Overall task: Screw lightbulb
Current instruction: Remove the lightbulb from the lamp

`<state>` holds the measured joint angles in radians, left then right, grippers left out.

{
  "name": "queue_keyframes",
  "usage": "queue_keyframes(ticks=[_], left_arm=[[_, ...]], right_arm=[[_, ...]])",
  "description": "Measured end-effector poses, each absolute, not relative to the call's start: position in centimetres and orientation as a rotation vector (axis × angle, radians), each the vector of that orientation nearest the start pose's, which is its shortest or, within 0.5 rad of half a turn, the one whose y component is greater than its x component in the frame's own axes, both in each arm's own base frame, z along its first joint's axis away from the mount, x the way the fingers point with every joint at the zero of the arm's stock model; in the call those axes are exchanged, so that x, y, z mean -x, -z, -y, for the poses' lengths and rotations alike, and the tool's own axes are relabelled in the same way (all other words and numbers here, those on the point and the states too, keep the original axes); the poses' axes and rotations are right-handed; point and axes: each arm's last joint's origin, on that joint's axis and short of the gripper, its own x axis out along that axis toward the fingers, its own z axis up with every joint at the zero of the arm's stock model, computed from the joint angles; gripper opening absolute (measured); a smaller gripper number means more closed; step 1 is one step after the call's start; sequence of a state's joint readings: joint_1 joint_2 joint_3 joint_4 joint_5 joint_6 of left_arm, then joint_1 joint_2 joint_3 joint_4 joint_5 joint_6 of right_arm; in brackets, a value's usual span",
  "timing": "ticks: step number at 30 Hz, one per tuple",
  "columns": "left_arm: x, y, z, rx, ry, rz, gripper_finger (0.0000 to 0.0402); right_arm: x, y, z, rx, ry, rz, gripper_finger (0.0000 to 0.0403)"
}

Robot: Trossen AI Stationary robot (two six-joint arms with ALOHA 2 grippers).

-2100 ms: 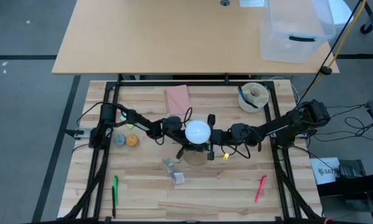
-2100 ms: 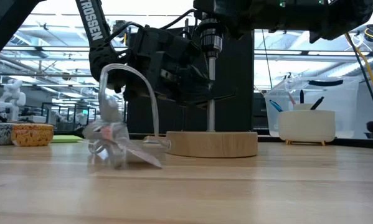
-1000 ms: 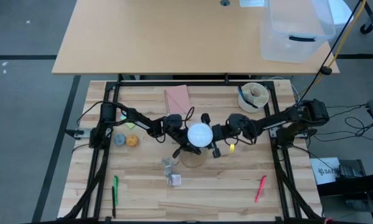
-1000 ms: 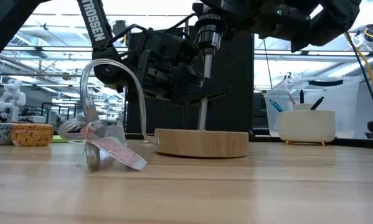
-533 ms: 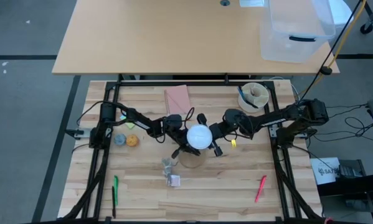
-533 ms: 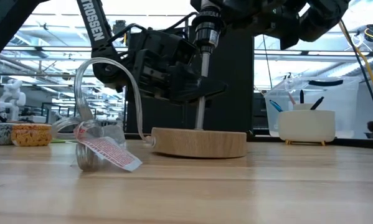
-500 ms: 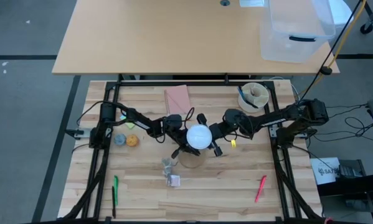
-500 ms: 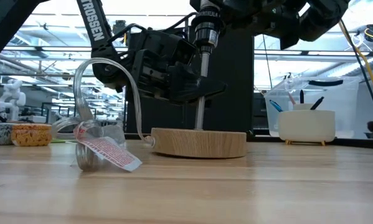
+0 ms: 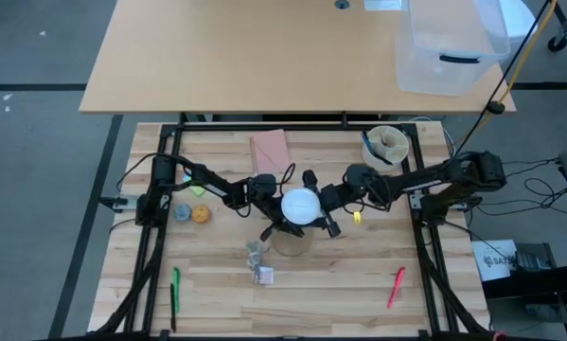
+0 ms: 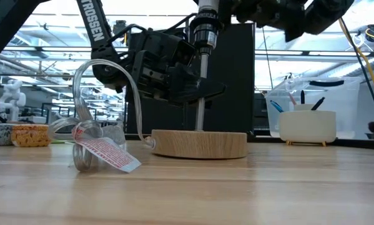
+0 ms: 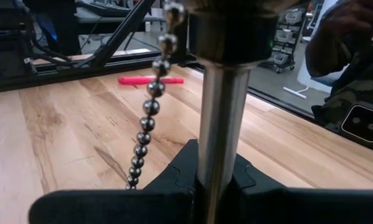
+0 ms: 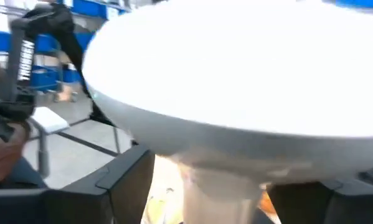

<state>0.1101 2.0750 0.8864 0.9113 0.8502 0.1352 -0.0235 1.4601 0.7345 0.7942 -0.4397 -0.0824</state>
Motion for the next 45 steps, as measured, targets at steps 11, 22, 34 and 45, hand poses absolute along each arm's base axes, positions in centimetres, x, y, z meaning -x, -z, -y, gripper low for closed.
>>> queue_keyframes(ticks=[11,22,34,45], left_arm=[[-37.9,-10.6,-2.1,0.019,0.726,-0.21,0.0024],[-38.0,-10.7,-2.1,-0.013,0.656,-0.2,0.0024],[-38.5,-10.9,-1.9,-0.033,0.435,-0.198,0.0024],[-38.8,-11.1,-2.3,-0.064,0.215,-0.172,0.0024]], right_arm=[[-26.9,-28.4,-0.1,0.141,-0.136,-0.062,0.0279],[-24.5,-29.2,-2.0,0.167,0.031,-0.162,0.0279],[-22.8,-28.3,-6.7,0.133,0.25,-0.247,0.0279],[-22.5,-26.3,-12.3,0.096,0.557,-0.152,0.0279]])
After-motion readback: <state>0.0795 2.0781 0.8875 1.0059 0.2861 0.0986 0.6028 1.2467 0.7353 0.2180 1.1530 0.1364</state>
